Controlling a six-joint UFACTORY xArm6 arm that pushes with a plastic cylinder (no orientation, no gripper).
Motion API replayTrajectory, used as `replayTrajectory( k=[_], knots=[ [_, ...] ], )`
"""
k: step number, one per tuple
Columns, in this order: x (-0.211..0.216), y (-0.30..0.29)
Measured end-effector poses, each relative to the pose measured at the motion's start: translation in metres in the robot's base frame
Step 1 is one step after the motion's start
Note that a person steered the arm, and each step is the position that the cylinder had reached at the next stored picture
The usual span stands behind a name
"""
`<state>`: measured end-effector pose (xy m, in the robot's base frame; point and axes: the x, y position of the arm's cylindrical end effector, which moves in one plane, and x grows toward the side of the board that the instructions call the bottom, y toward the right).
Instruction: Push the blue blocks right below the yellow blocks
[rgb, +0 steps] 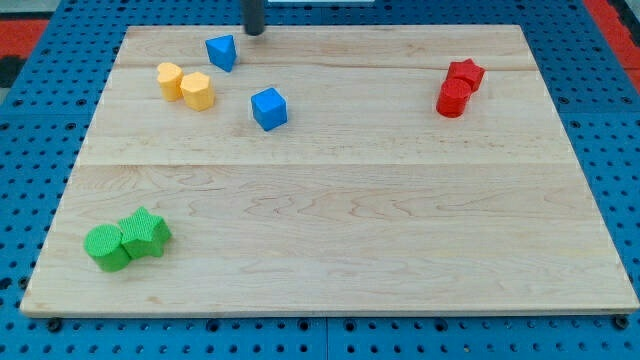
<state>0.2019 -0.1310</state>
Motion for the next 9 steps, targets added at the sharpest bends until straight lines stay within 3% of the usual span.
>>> replayTrajectory(
  k=[1,2,3,4,5,7,8,9],
  knots=[
    [0.025,-0.041],
    [0.069,0.035],
    [0.078,0.058],
    [0.035,0.058],
    [0.066,0.084],
    [0.157,0.065],
    [0.18,0.057],
    [0.171,0.042]
  ],
)
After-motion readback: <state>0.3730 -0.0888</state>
